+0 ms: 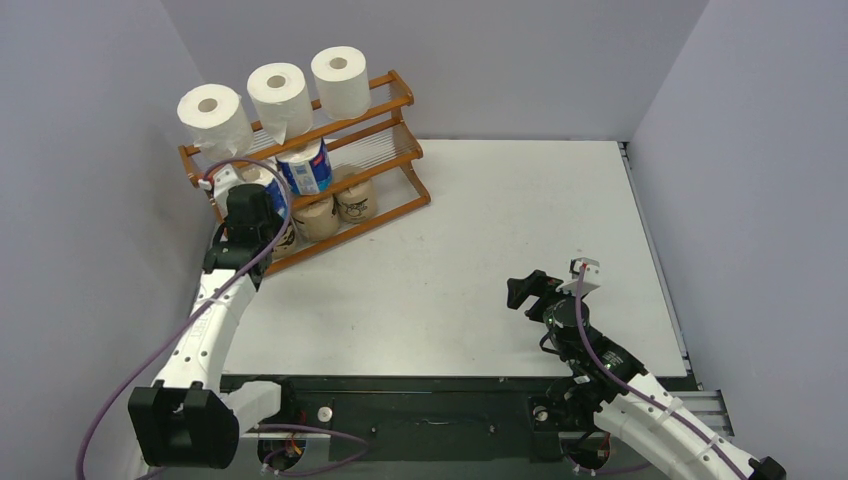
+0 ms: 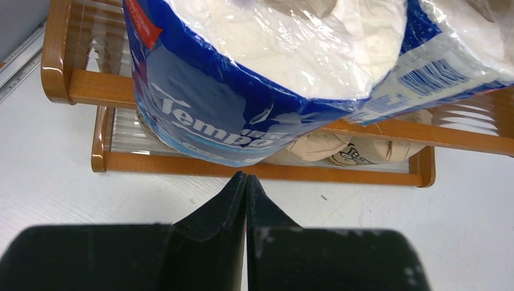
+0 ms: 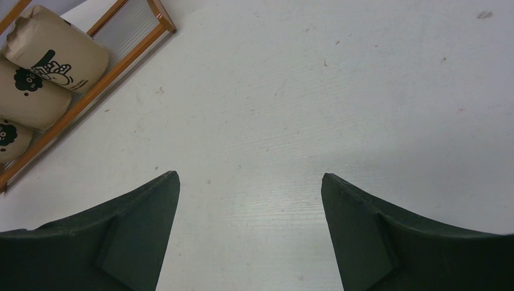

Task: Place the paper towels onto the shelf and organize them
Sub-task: Place the paper towel on the shelf.

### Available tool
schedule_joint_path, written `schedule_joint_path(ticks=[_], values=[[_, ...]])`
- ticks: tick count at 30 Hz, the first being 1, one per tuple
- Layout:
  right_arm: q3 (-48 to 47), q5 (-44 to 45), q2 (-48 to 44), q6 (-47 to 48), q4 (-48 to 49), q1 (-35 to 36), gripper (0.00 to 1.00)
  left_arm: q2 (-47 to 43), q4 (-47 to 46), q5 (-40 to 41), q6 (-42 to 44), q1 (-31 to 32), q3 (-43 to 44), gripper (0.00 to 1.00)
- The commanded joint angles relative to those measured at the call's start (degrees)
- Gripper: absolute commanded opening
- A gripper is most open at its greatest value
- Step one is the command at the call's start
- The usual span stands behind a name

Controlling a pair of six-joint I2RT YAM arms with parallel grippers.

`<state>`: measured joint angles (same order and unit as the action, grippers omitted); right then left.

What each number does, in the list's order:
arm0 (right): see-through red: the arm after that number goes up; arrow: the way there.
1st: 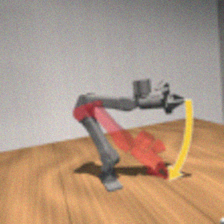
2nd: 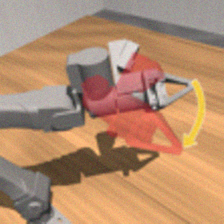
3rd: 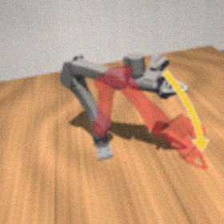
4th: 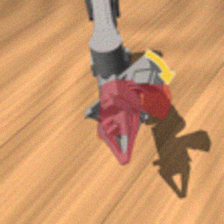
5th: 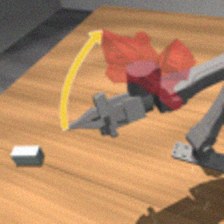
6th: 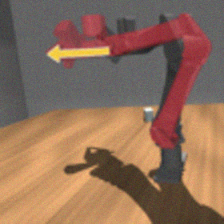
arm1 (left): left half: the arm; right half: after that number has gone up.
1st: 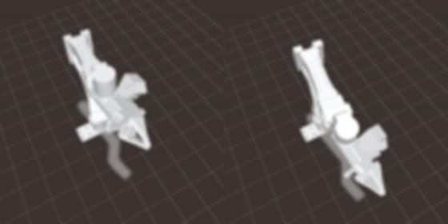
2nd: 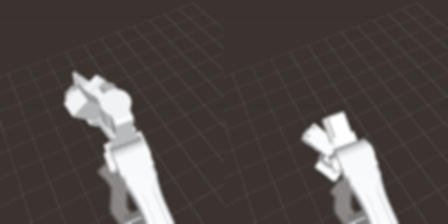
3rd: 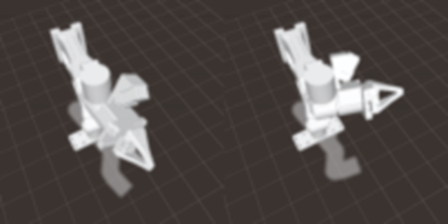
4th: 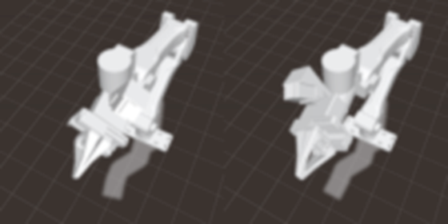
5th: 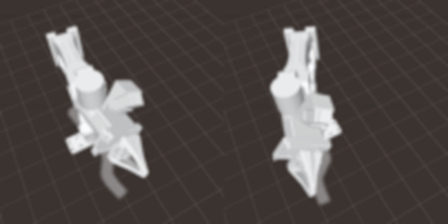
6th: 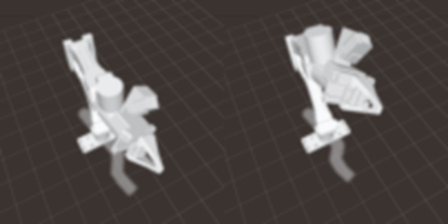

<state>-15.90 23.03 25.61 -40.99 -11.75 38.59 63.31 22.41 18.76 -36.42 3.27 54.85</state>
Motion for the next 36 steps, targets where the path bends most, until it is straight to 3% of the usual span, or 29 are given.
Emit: schedule_joint_path(ticks=[1, 24, 32, 36], values=[[0.25, -0.32, 0.25, 0.52, 2.25, -0.27, 0.82, 1.49, -4.72, 2.81, -0.23, -0.57, 2.54, 0.00], [0.50, 0.04, 0.57, 0.48, 2.43, -0.30, 0.82, 6.85, -8.21, 6.21, 0.45, -5.38, 5.18, 0.00], [0.55, -0.04, 0.56, 0.50, 2.58, -0.30, 0.82, 2.60, -8.85, 3.63, 0.48, -5.22, 3.32, 0.00], [0.61, -0.07, 0.97, 0.48, 3.01, -0.35, 0.82, -0.30, -10.52, 2.29, 0.65, -1.99, 0.63, 0.00]])
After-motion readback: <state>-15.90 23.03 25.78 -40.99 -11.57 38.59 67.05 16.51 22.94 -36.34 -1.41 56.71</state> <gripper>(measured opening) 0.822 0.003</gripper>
